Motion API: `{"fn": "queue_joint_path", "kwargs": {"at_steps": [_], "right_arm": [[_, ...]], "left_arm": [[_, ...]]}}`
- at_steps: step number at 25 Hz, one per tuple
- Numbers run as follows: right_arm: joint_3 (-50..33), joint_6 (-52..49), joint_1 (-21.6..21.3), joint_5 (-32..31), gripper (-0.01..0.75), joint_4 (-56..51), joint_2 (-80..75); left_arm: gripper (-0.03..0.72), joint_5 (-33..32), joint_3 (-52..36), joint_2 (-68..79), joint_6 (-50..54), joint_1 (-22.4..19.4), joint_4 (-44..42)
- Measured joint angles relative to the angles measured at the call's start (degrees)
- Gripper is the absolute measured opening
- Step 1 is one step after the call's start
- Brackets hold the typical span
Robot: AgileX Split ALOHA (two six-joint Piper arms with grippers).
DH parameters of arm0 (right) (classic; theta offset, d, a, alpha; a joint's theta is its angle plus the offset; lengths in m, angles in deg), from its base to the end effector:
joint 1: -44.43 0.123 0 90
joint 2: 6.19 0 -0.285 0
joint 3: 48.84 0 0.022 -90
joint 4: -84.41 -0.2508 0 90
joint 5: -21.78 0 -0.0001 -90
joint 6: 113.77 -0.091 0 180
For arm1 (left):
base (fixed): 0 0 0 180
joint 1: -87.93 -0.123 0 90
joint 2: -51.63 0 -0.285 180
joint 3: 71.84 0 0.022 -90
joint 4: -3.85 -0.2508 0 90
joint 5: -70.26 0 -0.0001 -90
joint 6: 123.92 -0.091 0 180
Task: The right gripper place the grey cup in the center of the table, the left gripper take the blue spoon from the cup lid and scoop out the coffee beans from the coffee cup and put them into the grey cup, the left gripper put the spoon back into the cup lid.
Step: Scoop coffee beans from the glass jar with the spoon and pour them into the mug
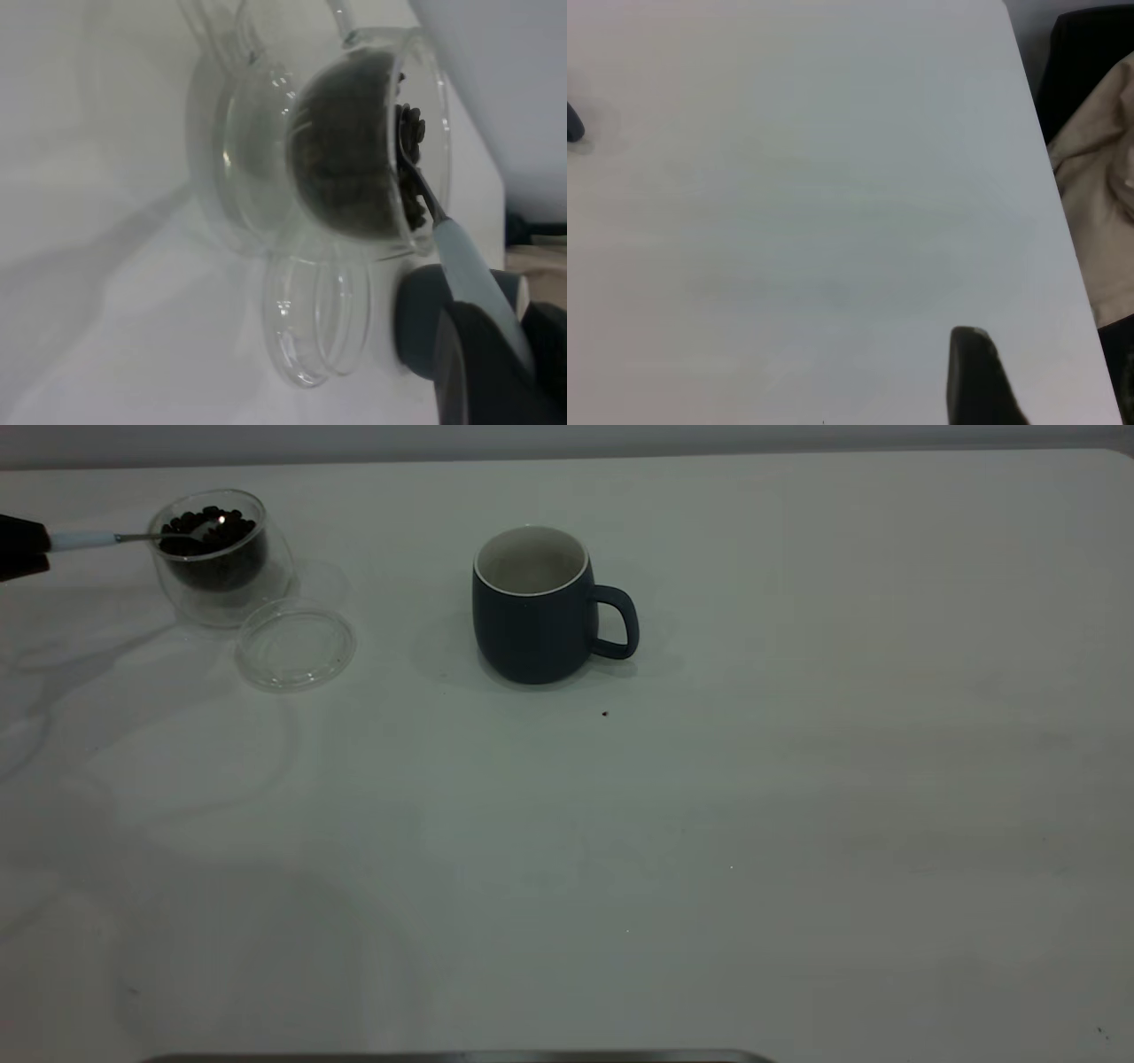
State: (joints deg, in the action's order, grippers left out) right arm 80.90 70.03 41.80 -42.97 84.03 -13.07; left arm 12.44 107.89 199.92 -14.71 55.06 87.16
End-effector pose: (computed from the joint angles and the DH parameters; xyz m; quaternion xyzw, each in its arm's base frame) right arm -0.0070 0.0009 0.2635 -0.0091 0.8741 -0.0239 0.4851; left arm 0.3856 0.1580 0.0243 -0.2110 0.8417 -0.4226 0.2617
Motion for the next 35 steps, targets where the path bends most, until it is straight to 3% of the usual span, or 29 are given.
{"fn": "queue_joint_path", "kwargs": {"at_steps": [15,35], "right_arm": [[0.0,0.0,0.0,0.0,0.358,0.0,0.0],[0.0,0.0,0.0,0.0,0.358,0.0,0.0]], "left_arm": [[0.131,-6.99,0.0,0.04,3.32,-1.1,-0.92],[0.131,-7.34,0.05,0.04,5.21,-0.81,-5.56]]}}
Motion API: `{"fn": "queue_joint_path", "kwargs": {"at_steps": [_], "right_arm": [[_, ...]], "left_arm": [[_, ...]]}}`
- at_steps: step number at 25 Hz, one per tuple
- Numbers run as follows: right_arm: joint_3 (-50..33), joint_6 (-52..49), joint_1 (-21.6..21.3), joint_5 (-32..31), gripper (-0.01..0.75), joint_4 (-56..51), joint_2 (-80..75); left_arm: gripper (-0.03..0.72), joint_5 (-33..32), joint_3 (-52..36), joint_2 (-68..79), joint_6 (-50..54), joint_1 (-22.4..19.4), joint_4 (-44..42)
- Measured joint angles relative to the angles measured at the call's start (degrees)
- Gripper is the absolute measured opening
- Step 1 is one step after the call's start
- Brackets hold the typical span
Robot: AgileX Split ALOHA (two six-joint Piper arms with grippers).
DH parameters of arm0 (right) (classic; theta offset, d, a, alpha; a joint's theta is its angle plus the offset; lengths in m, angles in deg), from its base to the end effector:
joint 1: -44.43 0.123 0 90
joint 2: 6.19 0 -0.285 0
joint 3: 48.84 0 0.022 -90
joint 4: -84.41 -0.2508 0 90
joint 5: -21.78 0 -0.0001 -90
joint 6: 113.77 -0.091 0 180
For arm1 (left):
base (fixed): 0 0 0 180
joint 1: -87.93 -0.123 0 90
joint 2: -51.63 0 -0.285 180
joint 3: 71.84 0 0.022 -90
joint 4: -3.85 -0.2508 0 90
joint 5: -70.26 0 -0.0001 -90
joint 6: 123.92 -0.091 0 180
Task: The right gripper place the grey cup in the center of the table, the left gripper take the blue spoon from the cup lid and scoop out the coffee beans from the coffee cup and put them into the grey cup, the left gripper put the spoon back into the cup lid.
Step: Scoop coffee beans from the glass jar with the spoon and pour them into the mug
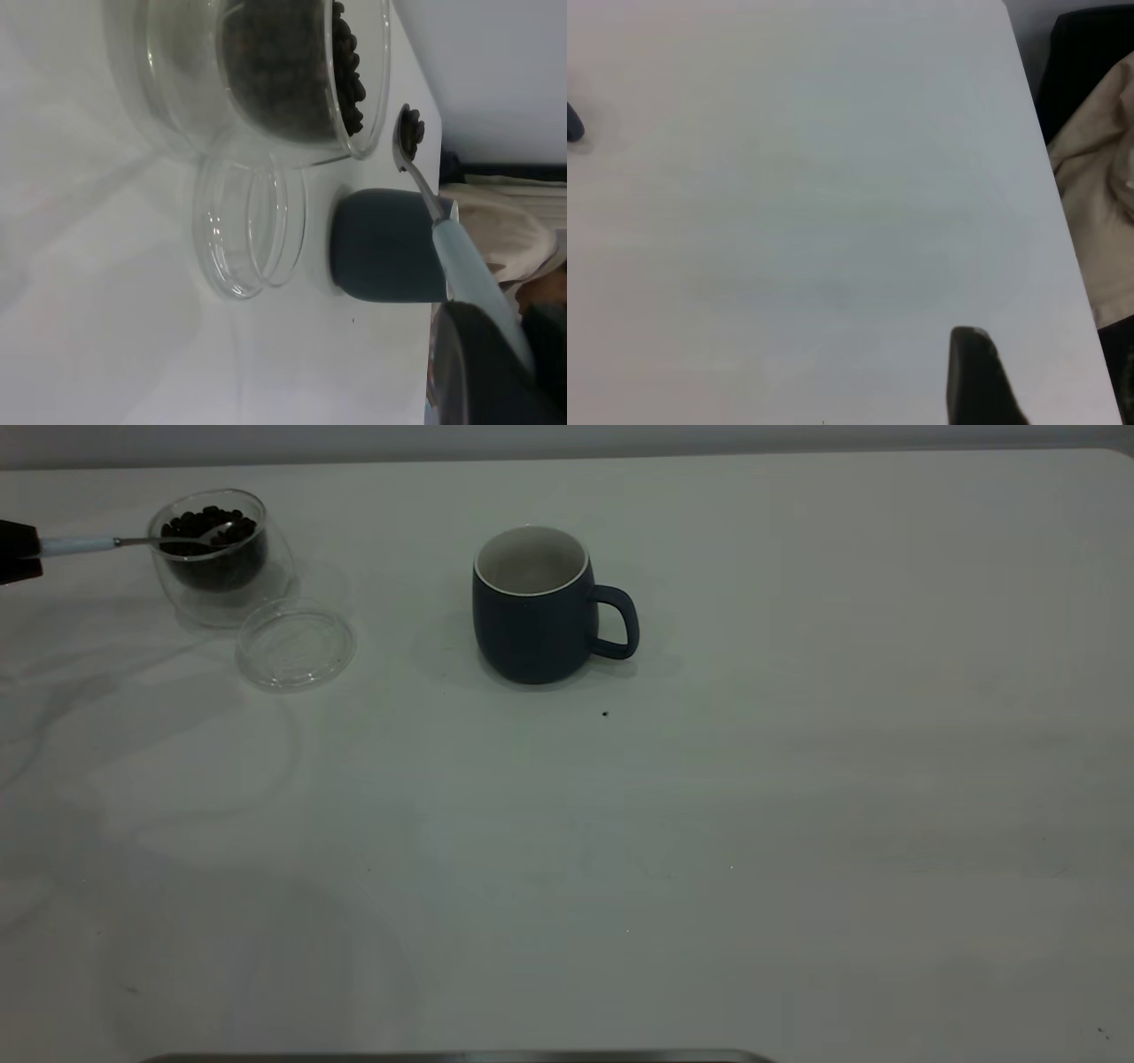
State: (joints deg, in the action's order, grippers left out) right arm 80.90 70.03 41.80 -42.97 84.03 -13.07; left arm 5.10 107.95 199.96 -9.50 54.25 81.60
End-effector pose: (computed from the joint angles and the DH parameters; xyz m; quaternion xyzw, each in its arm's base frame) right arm -0.0070 0.0009 0.2635 -0.0091 0.8741 -0.0239 0.4851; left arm 0.3753 0.1531 0.0285 -0.1966 0.8311 -0.4755 0.2109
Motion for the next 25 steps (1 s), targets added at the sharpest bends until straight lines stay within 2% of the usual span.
{"fn": "queue_joint_path", "kwargs": {"at_steps": [5,20,25], "right_arm": [[0.0,0.0,0.0,0.0,0.358,0.0,0.0],[0.0,0.0,0.0,0.0,0.358,0.0,0.0],[0.0,0.0,0.0,0.0,0.358,0.0,0.0]], "left_arm": [[0.131,0.0,0.05,0.0,0.14,2.49,-0.01],[0.131,-0.12,0.05,0.0,0.08,15.85,-0.01],[0.131,-0.17,0.05,0.0,-0.48,17.7,2.79]]}}
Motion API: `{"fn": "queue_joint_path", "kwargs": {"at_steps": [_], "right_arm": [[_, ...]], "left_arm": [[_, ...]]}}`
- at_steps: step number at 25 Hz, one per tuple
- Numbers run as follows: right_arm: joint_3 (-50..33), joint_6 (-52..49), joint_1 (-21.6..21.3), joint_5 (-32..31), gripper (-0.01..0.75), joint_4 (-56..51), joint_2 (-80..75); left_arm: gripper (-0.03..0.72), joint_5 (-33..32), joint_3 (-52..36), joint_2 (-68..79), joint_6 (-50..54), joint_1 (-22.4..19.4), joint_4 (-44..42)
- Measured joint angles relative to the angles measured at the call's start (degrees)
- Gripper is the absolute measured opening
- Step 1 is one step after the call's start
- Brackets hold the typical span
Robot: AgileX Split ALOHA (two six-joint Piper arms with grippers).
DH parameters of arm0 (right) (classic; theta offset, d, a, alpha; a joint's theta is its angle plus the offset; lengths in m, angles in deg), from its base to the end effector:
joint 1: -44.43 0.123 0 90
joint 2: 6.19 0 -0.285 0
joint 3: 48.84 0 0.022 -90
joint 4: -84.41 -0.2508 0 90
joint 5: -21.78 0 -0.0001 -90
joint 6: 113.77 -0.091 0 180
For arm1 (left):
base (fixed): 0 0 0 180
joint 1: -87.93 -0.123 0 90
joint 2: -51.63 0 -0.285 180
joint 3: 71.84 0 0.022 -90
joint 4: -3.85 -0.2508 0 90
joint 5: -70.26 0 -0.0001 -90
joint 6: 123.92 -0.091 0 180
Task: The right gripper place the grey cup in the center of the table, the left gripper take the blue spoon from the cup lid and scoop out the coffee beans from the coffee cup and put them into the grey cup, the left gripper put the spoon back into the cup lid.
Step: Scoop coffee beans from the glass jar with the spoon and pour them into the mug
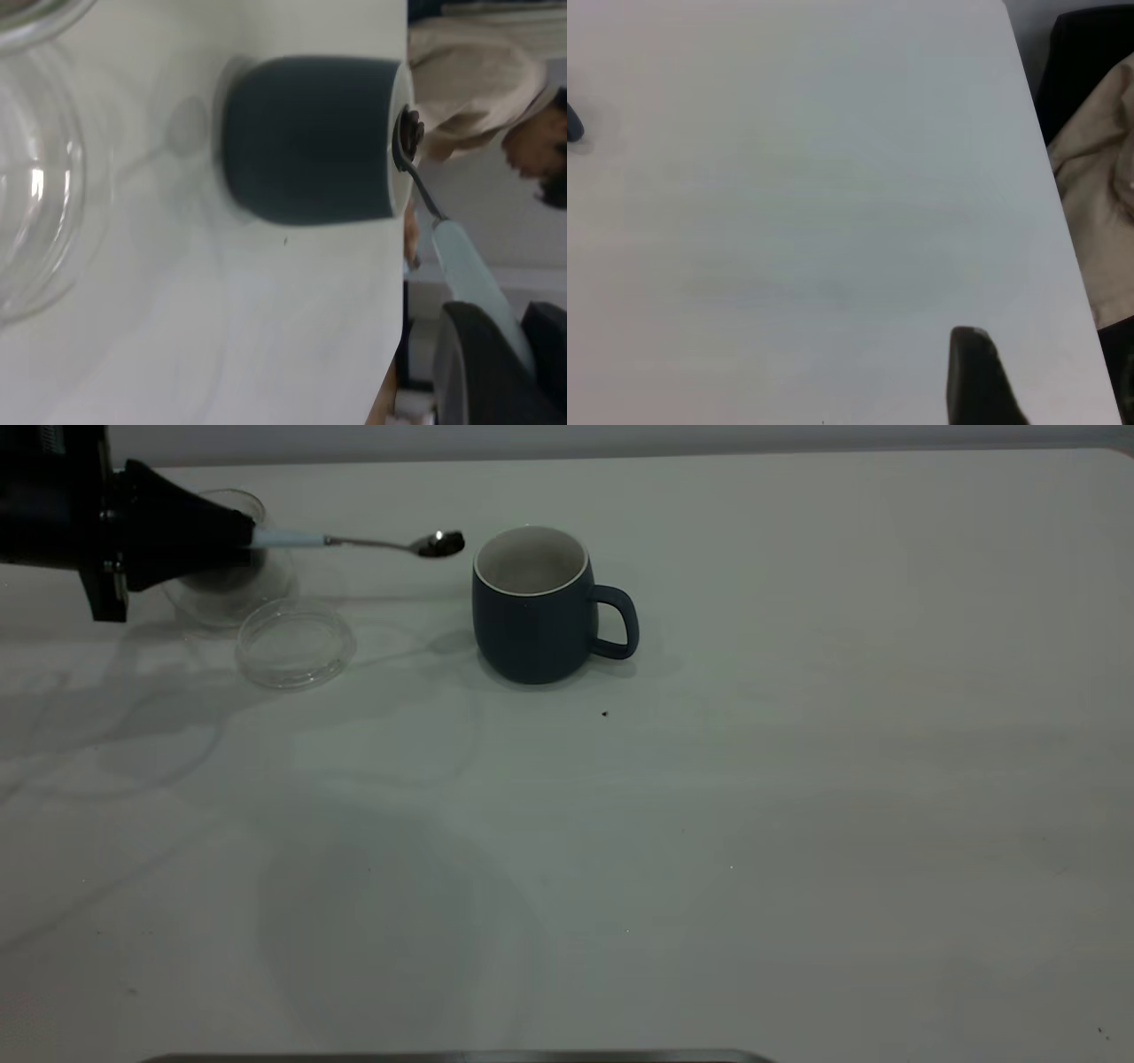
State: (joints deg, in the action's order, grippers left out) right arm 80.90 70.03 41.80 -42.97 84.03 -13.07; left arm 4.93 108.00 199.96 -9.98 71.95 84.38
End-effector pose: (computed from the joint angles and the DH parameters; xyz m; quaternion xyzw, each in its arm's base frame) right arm -0.0070 0.0009 0.2635 -0.0091 0.8741 -0.0239 0.4851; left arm 0.4076 0.0318 0.0309 -0.0796 0.8430 -0.5104 0.1499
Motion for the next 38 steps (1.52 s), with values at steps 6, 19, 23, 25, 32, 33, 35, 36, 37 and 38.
{"fn": "queue_joint_path", "kwargs": {"at_steps": [6,19,23,25,32,33,35,36,37,38], "right_arm": [[0.0,0.0,0.0,0.0,0.358,0.0,0.0],[0.0,0.0,0.0,0.0,0.358,0.0,0.0],[0.0,0.0,0.0,0.0,0.358,0.0,0.0],[0.0,0.0,0.0,0.0,0.358,0.0,0.0],[0.0,0.0,0.0,0.0,0.358,0.0,0.0],[0.0,0.0,0.0,0.0,0.358,0.0,0.0],[0.0,0.0,0.0,0.0,0.358,0.0,0.0],[0.0,0.0,0.0,0.0,0.358,0.0,0.0],[0.0,0.0,0.0,0.0,0.358,0.0,0.0],[0.0,0.0,0.0,0.0,0.358,0.0,0.0]], "left_arm": [[0.131,0.0,0.0,0.0,-0.05,-0.06,1.85],[0.131,0.0,0.0,0.0,-0.17,2.55,1.85],[0.131,0.0,0.0,0.0,-1.29,3.38,1.85],[0.131,0.0,0.0,0.0,-2.13,4.33,1.85],[0.131,0.0,0.0,0.02,-7.31,6.52,4.03],[0.131,0.0,0.0,0.02,-8.31,6.52,4.7],[0.131,0.0,0.0,0.02,-10.36,6.52,5.74],[0.131,0.0,0.0,0.02,-11.14,6.52,5.87],[0.131,0.0,0.0,0.02,-11.92,6.52,5.86],[0.131,0.0,0.0,0.02,-12.79,6.52,5.86]]}}
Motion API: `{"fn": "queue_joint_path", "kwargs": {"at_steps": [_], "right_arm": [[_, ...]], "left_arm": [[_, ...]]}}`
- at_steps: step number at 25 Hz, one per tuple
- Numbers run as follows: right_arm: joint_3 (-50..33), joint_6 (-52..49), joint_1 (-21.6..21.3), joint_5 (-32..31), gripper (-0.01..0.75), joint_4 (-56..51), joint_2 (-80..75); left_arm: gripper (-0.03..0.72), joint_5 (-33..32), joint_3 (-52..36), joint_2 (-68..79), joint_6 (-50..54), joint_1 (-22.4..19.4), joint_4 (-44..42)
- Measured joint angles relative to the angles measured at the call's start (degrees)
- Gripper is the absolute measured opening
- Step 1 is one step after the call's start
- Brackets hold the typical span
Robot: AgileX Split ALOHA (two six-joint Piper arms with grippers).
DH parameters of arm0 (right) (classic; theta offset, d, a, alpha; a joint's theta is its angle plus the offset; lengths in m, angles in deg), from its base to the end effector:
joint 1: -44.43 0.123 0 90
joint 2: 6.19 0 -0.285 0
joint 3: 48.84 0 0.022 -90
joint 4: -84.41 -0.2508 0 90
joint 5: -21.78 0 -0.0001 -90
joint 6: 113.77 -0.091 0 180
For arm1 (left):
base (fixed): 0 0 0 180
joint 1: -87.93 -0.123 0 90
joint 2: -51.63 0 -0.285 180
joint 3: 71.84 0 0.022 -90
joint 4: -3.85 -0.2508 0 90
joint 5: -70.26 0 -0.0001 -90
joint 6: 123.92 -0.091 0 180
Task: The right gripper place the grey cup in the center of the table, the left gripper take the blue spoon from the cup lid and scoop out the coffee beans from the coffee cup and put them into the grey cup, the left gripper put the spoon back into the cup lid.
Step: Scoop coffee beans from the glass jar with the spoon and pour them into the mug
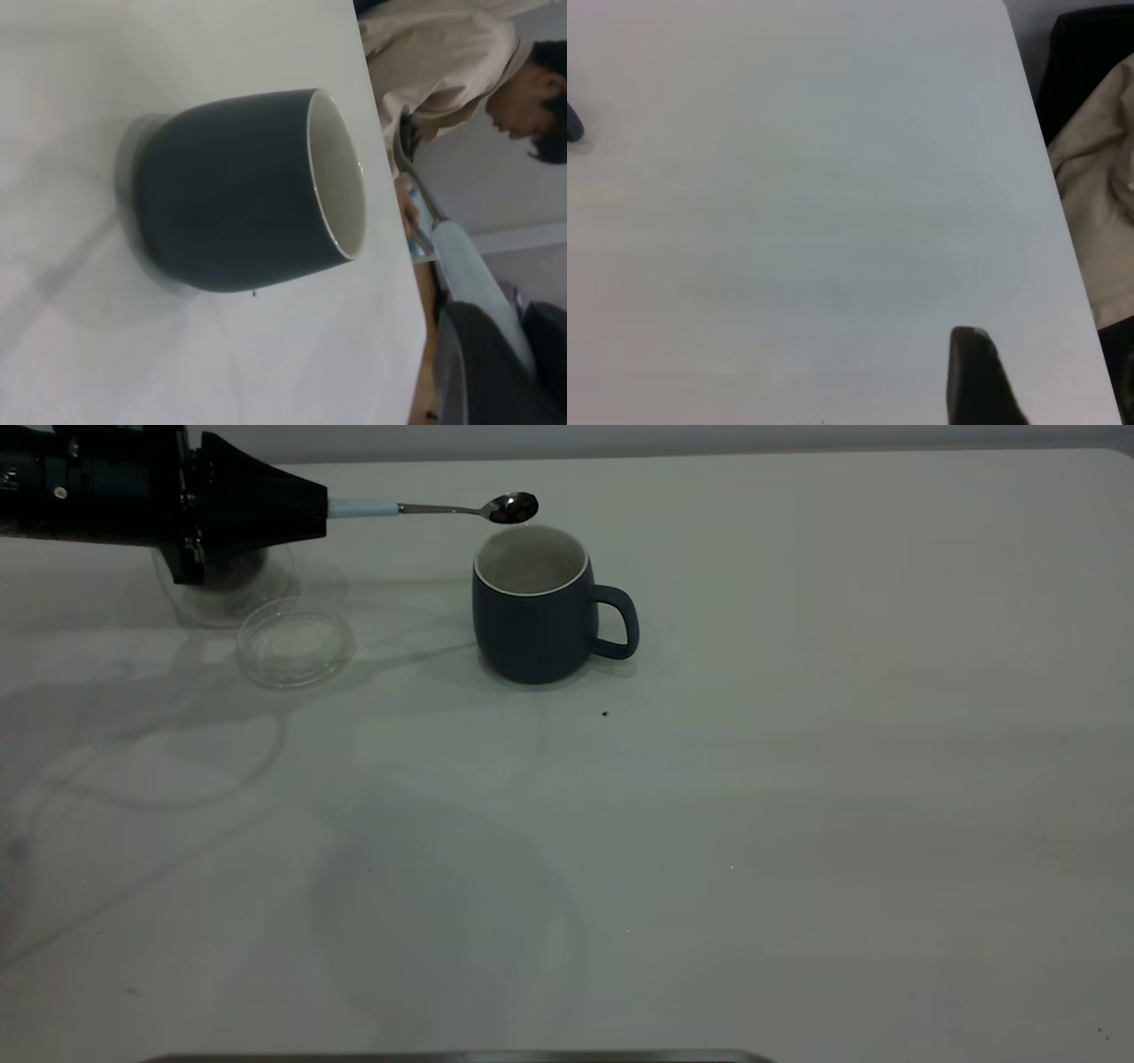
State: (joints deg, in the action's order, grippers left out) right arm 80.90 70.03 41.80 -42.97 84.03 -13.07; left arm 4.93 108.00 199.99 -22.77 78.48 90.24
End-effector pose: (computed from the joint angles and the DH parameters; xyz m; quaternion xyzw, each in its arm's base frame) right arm -0.0070 0.0009 0.2635 -0.0091 0.8741 -0.0239 0.4851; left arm 0.4157 -0.0145 0.0351 0.0235 0.8321 -0.5151 0.2043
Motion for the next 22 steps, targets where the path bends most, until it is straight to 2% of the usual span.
{"fn": "queue_joint_path", "kwargs": {"at_steps": [10,16,22], "right_arm": [[0.0,0.0,0.0,0.0,0.358,0.0,0.0],[0.0,0.0,0.0,0.0,0.358,0.0,0.0],[0.0,0.0,0.0,0.0,0.358,0.0,0.0]], "left_arm": [[0.131,0.32,0.0,0.0,-10.46,0.0,-0.05],[0.131,4.78,0.0,0.04,-18.24,0.0,-0.05],[0.131,5.62,0.0,0.04,-28.11,0.0,0.12]]}}
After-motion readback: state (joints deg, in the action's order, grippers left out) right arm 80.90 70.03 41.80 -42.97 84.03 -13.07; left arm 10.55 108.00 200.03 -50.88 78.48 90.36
